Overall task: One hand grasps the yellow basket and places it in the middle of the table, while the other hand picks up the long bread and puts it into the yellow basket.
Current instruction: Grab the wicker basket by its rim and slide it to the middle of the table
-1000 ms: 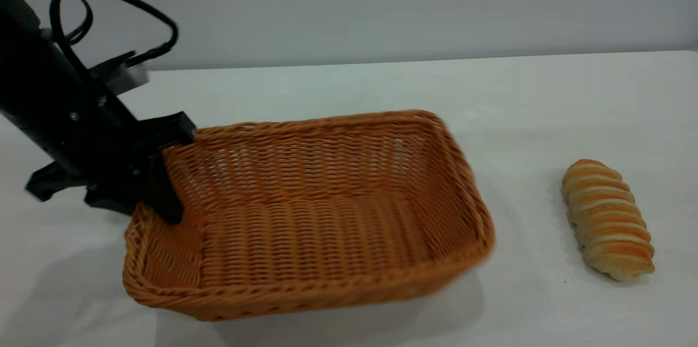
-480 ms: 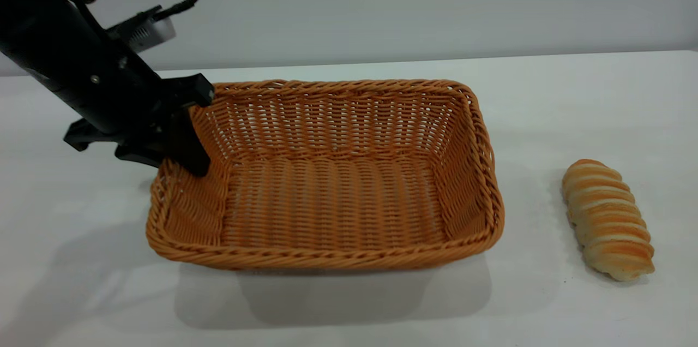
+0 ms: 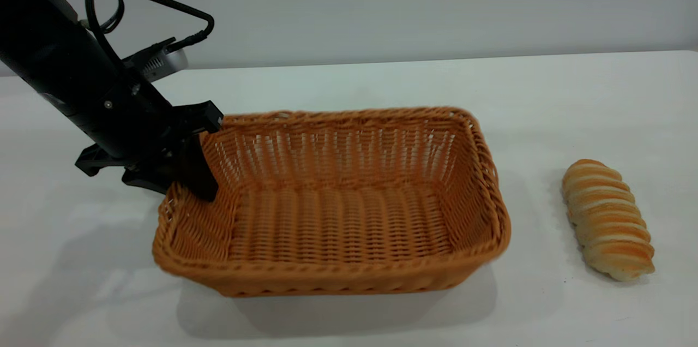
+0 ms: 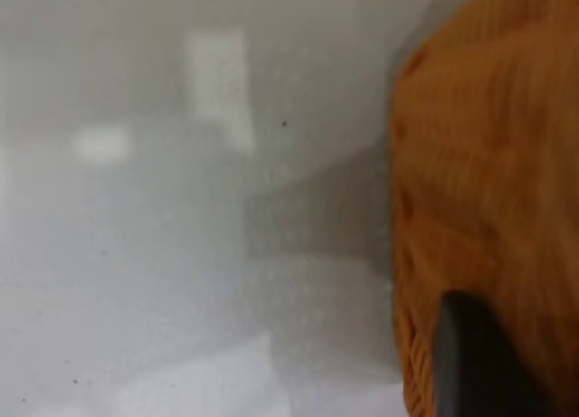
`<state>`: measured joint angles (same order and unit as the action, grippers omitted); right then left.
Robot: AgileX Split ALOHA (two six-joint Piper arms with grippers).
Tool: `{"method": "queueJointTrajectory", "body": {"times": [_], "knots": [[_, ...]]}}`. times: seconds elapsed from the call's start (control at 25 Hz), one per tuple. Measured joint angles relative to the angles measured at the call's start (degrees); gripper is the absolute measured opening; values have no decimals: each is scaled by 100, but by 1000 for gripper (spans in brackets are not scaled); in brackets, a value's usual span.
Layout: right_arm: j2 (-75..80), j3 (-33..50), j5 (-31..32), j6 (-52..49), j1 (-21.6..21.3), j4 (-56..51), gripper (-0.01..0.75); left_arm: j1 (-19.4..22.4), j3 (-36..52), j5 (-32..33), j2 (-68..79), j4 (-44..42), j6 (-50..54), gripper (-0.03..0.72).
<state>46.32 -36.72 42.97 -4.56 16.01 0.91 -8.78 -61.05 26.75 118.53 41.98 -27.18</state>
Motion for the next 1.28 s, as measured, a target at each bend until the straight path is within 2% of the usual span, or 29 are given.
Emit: {"method": "queueJointTrajectory", "body": {"times": [0.08, 0.16, 0.2, 0.28, 0.4, 0.56, 0.84, 1.28], "knots": [[0, 0, -5, 0, 0, 0, 502, 0, 0, 11, 0, 13, -11, 392], [0, 0, -5, 0, 0, 0, 502, 0, -19, 24, 0, 25, -12, 558], [0, 0, -5, 0, 0, 0, 502, 0, -38, 38, 0, 32, -12, 607], [0, 0, -5, 4, 0, 4, 502, 0, -50, 118, 0, 43, -12, 659], [0, 0, -11, 90, 0, 6, 502, 0, -50, 279, 0, 38, -12, 661], [124, 0, -167, 100, 0, 11, 502, 0, -50, 347, -212, -145, -12, 624], [1016, -45, -495, 107, 0, -5, 507, 0, -50, 367, -841, -750, -12, 587], [3129, -1171, -437, 115, 0, 0, 592, 0, -50, 502, -1437, -830, -12, 584]]}}
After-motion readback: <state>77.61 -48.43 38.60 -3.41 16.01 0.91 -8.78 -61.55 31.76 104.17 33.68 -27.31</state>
